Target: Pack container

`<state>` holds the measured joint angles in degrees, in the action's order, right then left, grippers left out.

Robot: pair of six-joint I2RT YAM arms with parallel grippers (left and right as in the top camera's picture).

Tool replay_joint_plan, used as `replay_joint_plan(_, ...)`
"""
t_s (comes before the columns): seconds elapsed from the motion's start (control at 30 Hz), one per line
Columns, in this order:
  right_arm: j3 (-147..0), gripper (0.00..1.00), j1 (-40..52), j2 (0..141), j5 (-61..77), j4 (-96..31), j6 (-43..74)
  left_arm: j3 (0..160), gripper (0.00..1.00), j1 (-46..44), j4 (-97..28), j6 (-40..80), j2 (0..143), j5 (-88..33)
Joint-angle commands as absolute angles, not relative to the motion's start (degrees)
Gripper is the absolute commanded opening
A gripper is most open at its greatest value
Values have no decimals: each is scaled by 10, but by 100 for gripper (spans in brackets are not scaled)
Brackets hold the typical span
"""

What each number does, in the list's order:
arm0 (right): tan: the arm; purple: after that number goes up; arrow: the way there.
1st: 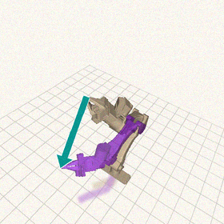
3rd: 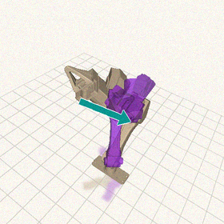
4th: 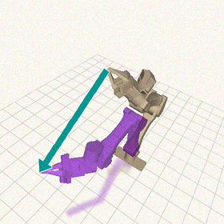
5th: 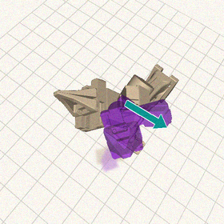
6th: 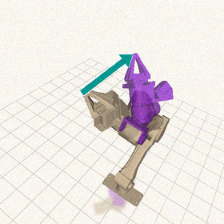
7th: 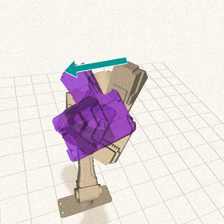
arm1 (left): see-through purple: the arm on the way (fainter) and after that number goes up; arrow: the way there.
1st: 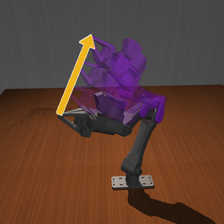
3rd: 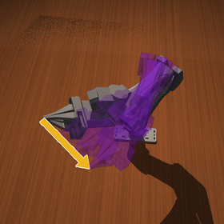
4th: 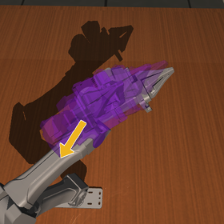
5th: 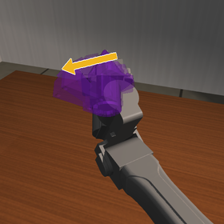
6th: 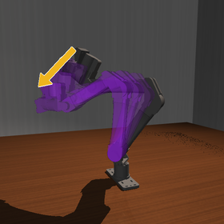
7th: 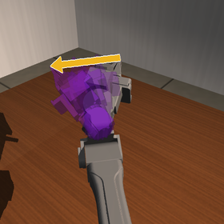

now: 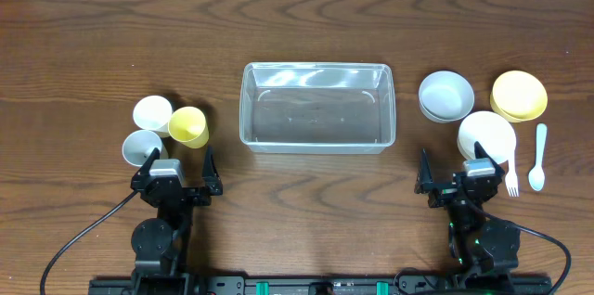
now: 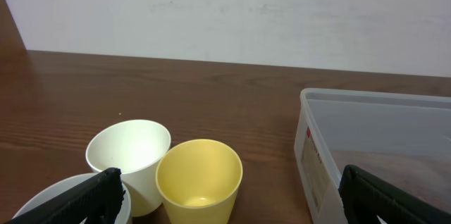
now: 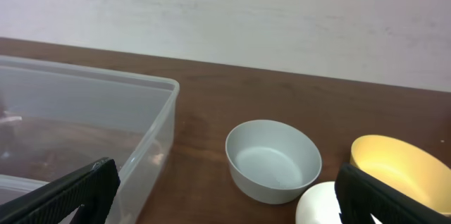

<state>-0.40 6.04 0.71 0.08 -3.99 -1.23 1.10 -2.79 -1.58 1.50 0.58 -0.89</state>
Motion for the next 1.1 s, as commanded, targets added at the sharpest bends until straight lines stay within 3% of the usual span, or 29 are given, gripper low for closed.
replay_joint_plan(0.0, -3, 99, 56, 3, 5, -42, 27, 2, 98, -28, -41, 20, 2, 6)
replay_joint_plan(0.33, -45, 99, 56, 44, -14, -41, 47, 61, 98, -28, -46, 78, 37, -8)
replay_joint_plan(0.57, -178, 99, 56, 248, -28, -59, 27, 213, 98, -28, -118, 78, 229, -6)
replay_joint_plan(0.67, -278, 99, 56, 375, -28, -116, 10, 313, 98, -28, -179, 78, 352, -6)
replay_joint_plan(0.87, -540, 99, 56, 641, -27, -345, -3, 582, 98, -28, -433, 77, 612, -9)
replay_joint_plan(1.07, -681, 99, 56, 790, -6, -455, 0, 727, 98, -28, -595, 76, 769, -8)
